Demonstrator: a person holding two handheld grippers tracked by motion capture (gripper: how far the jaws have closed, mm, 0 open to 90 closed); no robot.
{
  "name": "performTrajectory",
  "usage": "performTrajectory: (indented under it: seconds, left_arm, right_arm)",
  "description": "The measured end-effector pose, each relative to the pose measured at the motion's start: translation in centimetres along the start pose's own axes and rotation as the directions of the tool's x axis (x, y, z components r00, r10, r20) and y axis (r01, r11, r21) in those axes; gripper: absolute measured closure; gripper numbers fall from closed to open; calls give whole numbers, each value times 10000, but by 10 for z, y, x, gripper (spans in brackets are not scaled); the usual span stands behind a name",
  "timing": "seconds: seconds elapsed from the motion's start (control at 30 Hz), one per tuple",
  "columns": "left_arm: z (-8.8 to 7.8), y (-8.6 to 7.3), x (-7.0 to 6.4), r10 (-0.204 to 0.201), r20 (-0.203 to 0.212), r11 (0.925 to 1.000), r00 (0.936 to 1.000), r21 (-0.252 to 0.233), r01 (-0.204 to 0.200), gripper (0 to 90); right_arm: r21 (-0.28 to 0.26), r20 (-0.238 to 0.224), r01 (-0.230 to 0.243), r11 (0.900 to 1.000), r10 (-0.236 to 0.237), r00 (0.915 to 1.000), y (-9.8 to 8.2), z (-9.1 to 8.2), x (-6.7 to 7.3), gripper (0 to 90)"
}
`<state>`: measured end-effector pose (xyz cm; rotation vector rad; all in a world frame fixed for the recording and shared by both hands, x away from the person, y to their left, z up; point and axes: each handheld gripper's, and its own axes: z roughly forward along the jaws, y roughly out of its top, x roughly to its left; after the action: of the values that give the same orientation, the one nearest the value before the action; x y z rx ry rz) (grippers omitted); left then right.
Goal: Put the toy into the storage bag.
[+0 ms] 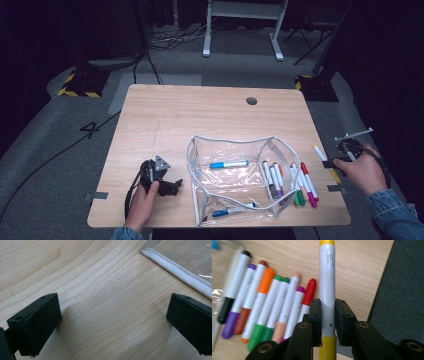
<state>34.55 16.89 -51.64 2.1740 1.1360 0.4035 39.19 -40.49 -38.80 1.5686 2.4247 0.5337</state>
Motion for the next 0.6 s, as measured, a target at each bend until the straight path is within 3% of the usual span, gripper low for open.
performTrajectory:
  seconds: [0.03,0.2,0.23,0.33,0.43,0.5,0.6]
  left_arm:
    - [0,0,0,-21,15,10000,10000,18,21,1]
    - [0,0,0,-19,13,10000,10000,16,19,0]
    - [0,0,0,-21,18,10000,10000,19,21,1]
    - [0,0,0,9,-7,10000,10000,-7,-9,1]
    - [0,0,0,-32,24,10000,10000,23,32,1]
    - [0,0,0,7,-5,10000,10000,-6,-7,0]
    - [0,0,0,12,-9,10000,10000,-8,-12,0]
  right_arm:
    - [-136,-115,253,9996,-254,9996,5,-12,7,773]
    - [-331,-259,873,9956,-881,9958,14,-33,21,773]
    - [-443,-325,1207,9917,-1222,9920,20,-47,31,773]
    - [-554,-416,1451,9879,-1475,9882,25,-57,38,774]
    - [-876,-694,1937,9771,-2000,9773,36,-73,57,774]
    - [-927,-750,2052,9743,-2124,9743,38,-76,62,774]
    - [-1131,-970,2577,9596,-2688,9583,47,-84,81,774]
